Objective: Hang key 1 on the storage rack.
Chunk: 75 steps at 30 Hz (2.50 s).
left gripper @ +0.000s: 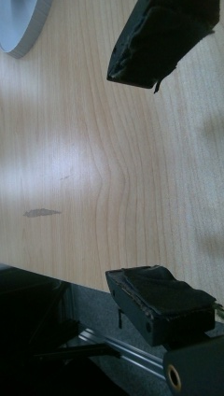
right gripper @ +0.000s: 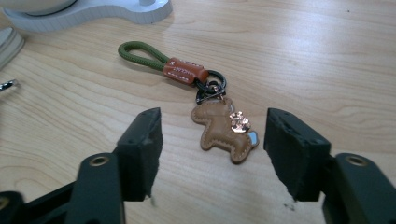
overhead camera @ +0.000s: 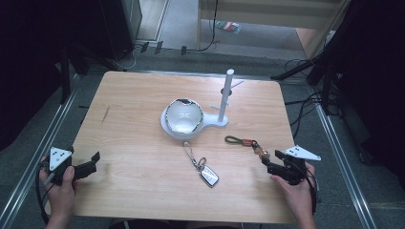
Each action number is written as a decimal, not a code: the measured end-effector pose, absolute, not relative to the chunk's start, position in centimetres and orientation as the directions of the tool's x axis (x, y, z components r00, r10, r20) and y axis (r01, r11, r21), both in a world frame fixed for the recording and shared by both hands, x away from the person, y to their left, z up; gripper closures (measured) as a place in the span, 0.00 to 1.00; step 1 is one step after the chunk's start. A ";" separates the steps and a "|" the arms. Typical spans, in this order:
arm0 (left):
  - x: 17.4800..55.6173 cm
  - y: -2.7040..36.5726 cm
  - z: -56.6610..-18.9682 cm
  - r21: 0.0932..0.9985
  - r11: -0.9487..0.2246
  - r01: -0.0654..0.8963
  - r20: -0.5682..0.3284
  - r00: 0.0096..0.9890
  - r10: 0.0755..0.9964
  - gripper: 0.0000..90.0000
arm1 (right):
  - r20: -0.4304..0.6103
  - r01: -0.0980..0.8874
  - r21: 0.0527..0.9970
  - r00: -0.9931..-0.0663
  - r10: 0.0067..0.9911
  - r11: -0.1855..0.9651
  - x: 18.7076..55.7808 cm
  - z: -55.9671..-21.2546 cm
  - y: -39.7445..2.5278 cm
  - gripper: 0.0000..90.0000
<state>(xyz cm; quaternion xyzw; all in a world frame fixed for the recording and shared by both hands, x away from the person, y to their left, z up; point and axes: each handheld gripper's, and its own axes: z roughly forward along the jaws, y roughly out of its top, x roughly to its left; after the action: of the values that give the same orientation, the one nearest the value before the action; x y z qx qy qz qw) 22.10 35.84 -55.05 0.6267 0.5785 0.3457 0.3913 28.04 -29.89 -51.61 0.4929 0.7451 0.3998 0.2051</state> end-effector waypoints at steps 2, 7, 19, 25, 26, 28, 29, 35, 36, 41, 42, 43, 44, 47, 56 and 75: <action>22.1 35.8 -55.1 0.891 -0.023 0.453 -0.020 0.092 0.996 0.07 | 0.077 0.569 0.791 -0.456 0.887 0.224 28.7 -51.1 -29.8 0.46; 22.1 35.8 -55.0 0.891 -0.026 0.454 -0.020 0.096 0.995 0.07 | 0.037 0.557 0.772 -0.520 0.853 0.306 30.1 -50.3 -29.4 0.49; 22.1 35.8 -55.1 0.889 -0.028 0.457 -0.020 0.099 0.995 0.07 | -0.112 0.512 0.723 -0.576 0.810 0.464 32.2 -48.6 -28.1 0.48; 22.1 35.8 -55.1 0.889 -0.026 0.458 -0.021 0.098 0.995 0.07 | -0.113 0.528 0.661 -0.632 0.766 0.533 33.6 -48.2 -27.4 0.45; 22.1 35.8 -55.1 0.888 -0.028 0.459 -0.020 0.098 0.995 0.07 | -0.117 0.530 0.639 -0.650 0.751 0.557 34.0 -48.1 -27.0 0.44; 22.1 35.8 -55.0 0.887 -0.028 0.461 -0.020 0.099 0.995 0.07 | -0.121 0.529 0.631 -0.655 0.746 0.567 34.1 -48.1 -26.9 0.44; 22.1 35.8 -55.0 0.887 -0.028 0.461 -0.020 0.099 0.995 0.07 | -0.125 0.530 0.620 -0.662 0.739 0.579 34.3 -48.1 -26.6 0.44; 22.1 35.8 -55.0 0.887 -0.027 0.461 -0.020 0.098 0.995 0.07 | -0.135 0.516 0.588 -0.697 0.704 0.623 35.1 -47.7 -25.8 0.45; 22.1 35.8 -55.0 0.887 -0.027 0.461 -0.021 0.098 0.995 0.07 | -0.144 0.507 0.578 -0.708 0.691 0.640 35.3 -47.6 -25.7 0.45; 22.1 35.8 -55.0 0.887 -0.029 0.461 -0.019 0.100 0.995 0.07 | -0.169 0.486 0.547 -0.733 0.659 0.681 35.9 -47.4 -25.4 0.45; 22.1 35.8 -55.0 0.887 -0.029 0.461 -0.019 0.100 0.995 0.07 | -0.169 0.486 0.547 -0.733 0.659 0.681 35.9 -47.4 -25.4 0.45; 22.1 35.8 -55.0 0.887 -0.029 0.462 -0.020 0.100 0.995 0.07 | -0.173 0.485 0.539 -0.737 0.654 0.689 36.0 -47.4 -25.4 0.45; 22.1 35.8 -55.0 0.886 -0.029 0.462 -0.019 0.100 0.995 0.07 | -0.168 0.485 0.533 -0.743 0.648 0.694 36.2 -47.4 -25.3 0.45; 22.1 35.8 -55.0 0.887 -0.029 0.461 -0.019 0.099 0.995 0.07 | -0.170 0.474 0.526 -0.755 0.634 0.706 36.6 -47.3 -25.2 0.48; 22.1 35.8 -55.1 0.886 -0.031 0.462 -0.017 0.098 0.995 0.07 | -0.130 0.462 0.459 -0.810 0.572 0.759 37.7 -47.6 -24.4 0.49; 22.2 35.8 -55.1 0.883 -0.031 0.469 -0.016 0.097 0.995 0.07 | -0.139 0.401 0.345 -0.872 0.468 0.849 39.3 -49.3 -22.9 0.54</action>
<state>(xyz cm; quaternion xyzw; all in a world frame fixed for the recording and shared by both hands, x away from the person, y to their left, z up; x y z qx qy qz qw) 22.18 35.78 -55.05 0.6322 0.5791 0.3407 0.3859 39.29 -22.86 -49.29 0.2275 0.9552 0.1543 0.1097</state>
